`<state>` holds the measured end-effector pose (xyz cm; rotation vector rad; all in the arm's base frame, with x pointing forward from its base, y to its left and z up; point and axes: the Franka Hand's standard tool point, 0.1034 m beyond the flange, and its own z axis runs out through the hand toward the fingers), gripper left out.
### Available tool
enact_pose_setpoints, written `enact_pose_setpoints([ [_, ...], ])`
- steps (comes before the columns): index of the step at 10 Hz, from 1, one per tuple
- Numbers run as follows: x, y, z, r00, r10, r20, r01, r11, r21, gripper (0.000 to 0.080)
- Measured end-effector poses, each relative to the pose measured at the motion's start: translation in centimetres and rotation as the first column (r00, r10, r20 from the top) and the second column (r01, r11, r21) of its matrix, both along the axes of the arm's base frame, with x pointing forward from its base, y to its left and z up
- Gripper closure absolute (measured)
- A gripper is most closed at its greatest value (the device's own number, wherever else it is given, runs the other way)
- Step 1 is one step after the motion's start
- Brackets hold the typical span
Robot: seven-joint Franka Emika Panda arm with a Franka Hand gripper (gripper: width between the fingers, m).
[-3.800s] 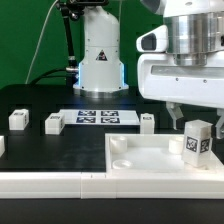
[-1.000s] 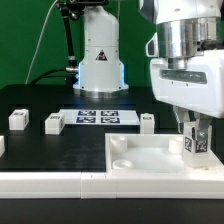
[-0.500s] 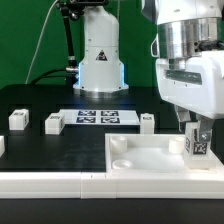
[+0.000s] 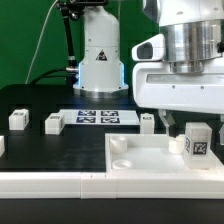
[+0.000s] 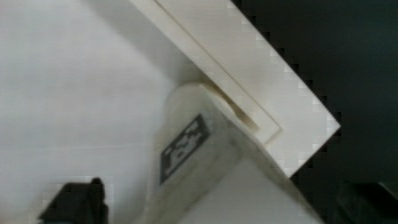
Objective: Assemble one leg
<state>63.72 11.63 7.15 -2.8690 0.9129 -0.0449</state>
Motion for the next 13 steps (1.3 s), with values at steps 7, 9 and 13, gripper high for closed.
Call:
enact_pose_setpoints([
  [7,-0.09,-0.08,-0.16,0.89,0.456,0.011,-0.454,0.889,-0.058,0.0307],
  [9,-0.09,-0.08,-0.16,0.892,0.453,0.01,-0.451,0.89,-0.057,0.0509],
  [13,-0.01,-0.21,-0.22,0.98,0.197,0.041,-0.195,0.98,-0.042,0.0509],
])
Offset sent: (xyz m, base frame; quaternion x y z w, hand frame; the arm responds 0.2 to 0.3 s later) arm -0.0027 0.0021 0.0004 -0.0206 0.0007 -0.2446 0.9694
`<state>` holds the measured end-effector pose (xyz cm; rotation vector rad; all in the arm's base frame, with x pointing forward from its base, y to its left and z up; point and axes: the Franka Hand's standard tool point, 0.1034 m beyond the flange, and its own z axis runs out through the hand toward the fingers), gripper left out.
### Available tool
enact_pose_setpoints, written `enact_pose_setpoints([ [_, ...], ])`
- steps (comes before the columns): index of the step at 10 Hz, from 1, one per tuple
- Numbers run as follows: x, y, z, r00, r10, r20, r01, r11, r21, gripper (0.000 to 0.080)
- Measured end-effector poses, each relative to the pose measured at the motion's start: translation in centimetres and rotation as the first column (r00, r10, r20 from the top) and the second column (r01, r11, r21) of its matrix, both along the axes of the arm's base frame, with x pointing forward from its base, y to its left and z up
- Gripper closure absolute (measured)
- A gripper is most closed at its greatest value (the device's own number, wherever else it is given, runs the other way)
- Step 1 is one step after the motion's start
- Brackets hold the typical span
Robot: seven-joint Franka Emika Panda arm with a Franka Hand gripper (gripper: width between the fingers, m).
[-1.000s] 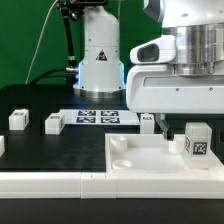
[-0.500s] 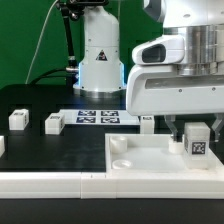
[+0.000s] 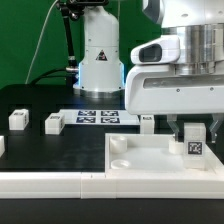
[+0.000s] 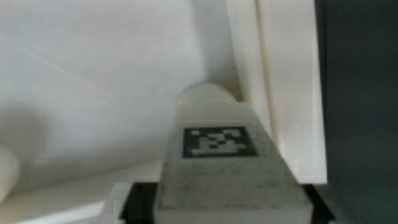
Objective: Assemble one leg
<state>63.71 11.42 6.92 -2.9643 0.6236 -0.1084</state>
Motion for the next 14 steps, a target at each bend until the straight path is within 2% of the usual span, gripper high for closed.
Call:
enact_pose_setpoints([
  [2,-0.06,-0.01,-0.05,0.967,-0.256,-0.009,0.256,0.967,0.021,0.0509],
  [5,-0.08,-0.09,-0.07,0.821,-0.569,-0.05,0.571,0.82,0.044,0.0508],
  [7,-0.18,-0.04,-0.09,0.62,-0.778,-0.097,0.784,0.619,0.049,0.0508],
  [8,-0.17,-0.08,-0.09,0.551,-0.827,-0.111,0.835,0.549,0.05,0.0508],
  [11,-0.24,0.17,-0.12,0.45,-0.882,-0.143,0.893,0.447,0.056,0.0508],
  [12,-0.27,0.32,-0.14,0.351,-0.921,-0.168,0.936,0.347,0.053,0.0508],
  [13,-0.27,0.31,-0.15,0.401,-0.902,-0.16,0.916,0.397,0.057,0.0434],
  [14,-0.27,0.35,-0.14,0.439,-0.885,-0.154,0.898,0.436,0.06,0.0434],
])
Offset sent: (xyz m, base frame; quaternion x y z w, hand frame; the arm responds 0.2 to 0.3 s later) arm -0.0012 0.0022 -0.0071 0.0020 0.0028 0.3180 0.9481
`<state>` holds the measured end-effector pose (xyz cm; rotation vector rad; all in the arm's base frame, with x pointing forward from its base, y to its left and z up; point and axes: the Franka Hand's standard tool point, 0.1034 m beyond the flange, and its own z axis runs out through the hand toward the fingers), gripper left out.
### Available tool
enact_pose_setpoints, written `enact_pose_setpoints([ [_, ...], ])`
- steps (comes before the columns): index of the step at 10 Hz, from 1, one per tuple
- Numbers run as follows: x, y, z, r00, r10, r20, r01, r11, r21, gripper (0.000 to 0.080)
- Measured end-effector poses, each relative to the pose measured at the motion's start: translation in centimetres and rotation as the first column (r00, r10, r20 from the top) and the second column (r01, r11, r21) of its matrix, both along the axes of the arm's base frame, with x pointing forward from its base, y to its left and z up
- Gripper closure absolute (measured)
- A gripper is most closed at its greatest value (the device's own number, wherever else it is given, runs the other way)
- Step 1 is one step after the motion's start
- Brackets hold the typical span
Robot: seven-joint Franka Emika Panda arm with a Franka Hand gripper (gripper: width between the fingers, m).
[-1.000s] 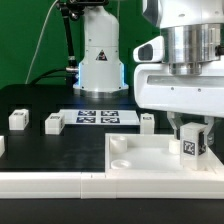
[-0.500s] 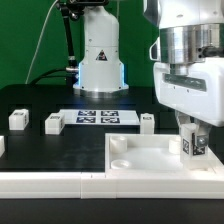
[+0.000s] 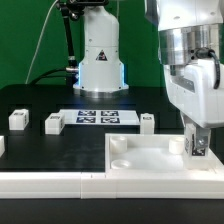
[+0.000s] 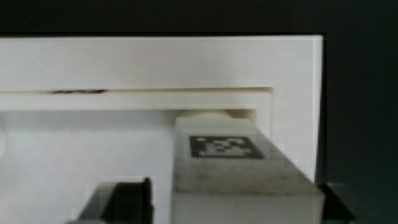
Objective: Assemble one leg
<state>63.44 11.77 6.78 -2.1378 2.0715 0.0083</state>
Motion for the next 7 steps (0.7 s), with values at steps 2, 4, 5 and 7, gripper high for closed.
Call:
enact_pose_setpoints([
  [2,0.02,0.13,0.11,0.991,0.133,0.007,-0.133,0.991,-0.013,0.026],
  [4,0.07,0.42,0.18,0.912,0.409,0.014,-0.408,0.912,-0.037,0.0156],
  [5,0.23,0.41,0.18,0.865,0.501,0.017,-0.5,0.865,-0.045,0.0156],
  [7,0.34,0.3,0.17,0.719,0.695,0.002,-0.693,0.718,-0.064,0.015],
])
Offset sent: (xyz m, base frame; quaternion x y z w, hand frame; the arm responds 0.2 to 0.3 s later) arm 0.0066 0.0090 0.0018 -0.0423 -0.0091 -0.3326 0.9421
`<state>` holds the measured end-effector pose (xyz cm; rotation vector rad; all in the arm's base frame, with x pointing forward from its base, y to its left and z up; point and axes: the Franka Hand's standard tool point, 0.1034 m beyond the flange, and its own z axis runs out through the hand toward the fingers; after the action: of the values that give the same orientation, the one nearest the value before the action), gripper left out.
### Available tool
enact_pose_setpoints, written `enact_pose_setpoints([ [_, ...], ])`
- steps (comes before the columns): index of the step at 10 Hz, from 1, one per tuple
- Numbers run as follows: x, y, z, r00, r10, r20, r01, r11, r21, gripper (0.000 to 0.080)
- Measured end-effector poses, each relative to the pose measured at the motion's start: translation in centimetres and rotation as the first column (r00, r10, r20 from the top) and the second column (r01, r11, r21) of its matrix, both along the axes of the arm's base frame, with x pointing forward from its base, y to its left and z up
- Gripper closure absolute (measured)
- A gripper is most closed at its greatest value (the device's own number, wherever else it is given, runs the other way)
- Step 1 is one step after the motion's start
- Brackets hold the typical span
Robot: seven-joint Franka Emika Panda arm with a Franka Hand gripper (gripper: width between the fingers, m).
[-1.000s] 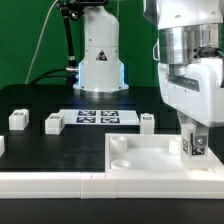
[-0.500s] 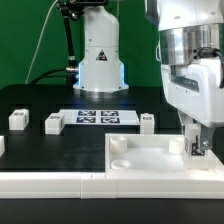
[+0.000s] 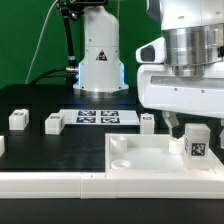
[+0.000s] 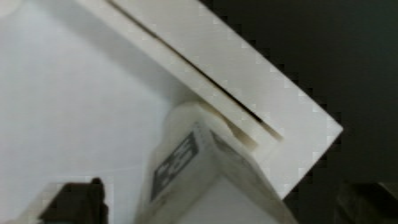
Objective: Assemble one leg
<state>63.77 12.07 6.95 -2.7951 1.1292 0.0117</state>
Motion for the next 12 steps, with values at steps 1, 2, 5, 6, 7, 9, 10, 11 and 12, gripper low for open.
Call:
enact_pose_setpoints([
  [1,-0.01,-0.11,-0.01,0.991,0.132,0.009,-0.132,0.991,-0.02,0.015],
  [2,-0.01,-0.3,-0.03,0.972,0.236,0.01,-0.236,0.971,-0.037,0.015],
  [5,0.19,-1.09,0.12,0.834,0.551,0.009,-0.549,0.832,-0.082,0.015],
  [6,0.19,-1.09,0.12,0.816,0.578,0.011,-0.575,0.814,-0.083,0.015],
  [7,0.19,-1.09,0.12,0.818,0.575,0.011,-0.573,0.816,-0.083,0.0276],
  [9,0.2,-1.09,0.12,0.819,0.574,0.011,-0.571,0.817,-0.083,0.0411],
  [10,0.2,-1.08,0.12,0.836,0.548,0.01,-0.546,0.834,-0.081,0.0511],
  [11,0.2,-1.09,0.12,0.835,0.55,0.01,-0.547,0.833,-0.081,0.051],
  [12,0.21,-1.06,0.1,0.851,0.526,0.012,-0.523,0.849,-0.078,0.051],
])
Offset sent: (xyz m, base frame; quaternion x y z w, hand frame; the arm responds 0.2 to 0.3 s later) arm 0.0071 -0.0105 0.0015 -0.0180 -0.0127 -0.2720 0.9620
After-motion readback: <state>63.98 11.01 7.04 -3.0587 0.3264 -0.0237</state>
